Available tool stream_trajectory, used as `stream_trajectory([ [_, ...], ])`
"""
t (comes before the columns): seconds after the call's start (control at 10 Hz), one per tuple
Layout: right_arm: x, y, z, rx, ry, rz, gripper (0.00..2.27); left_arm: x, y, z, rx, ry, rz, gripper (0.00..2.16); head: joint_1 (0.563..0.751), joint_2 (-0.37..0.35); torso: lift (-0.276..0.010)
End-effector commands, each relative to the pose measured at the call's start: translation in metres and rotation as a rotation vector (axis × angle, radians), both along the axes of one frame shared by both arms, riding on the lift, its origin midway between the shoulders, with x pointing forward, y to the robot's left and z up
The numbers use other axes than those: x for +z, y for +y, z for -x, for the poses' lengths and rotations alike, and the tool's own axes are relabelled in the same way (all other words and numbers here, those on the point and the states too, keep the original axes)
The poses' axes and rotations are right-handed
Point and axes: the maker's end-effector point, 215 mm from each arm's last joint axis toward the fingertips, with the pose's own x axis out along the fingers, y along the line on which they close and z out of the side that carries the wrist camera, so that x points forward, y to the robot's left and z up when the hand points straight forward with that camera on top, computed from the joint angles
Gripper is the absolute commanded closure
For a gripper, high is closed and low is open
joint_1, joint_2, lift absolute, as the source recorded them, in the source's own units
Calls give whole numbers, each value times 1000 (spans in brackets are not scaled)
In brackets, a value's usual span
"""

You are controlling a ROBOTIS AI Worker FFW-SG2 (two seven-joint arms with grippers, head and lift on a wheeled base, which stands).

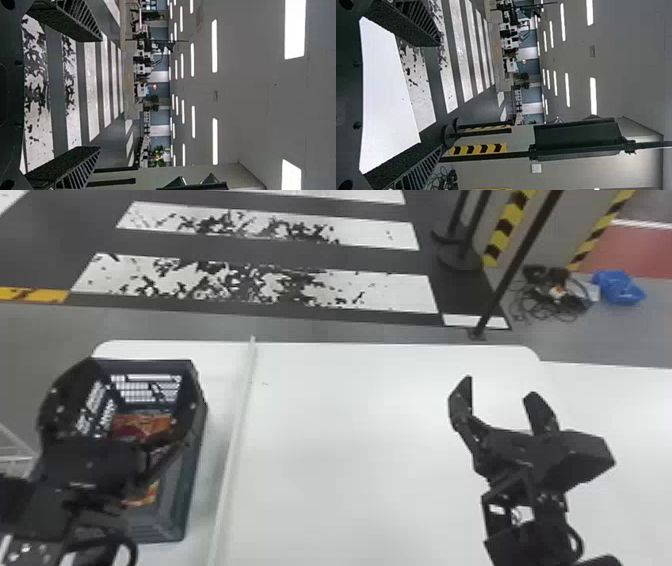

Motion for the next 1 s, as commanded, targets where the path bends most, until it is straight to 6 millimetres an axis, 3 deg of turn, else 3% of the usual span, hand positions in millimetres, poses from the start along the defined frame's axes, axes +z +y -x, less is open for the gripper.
stream_trajectory([
  [0.0,0,0,0,0,0,0,-2,0,0,0,0,0,0,-1,695,-96,-29],
  [0.9,0,0,0,0,0,0,-2,0,0,0,0,0,0,-1,695,-96,-29],
])
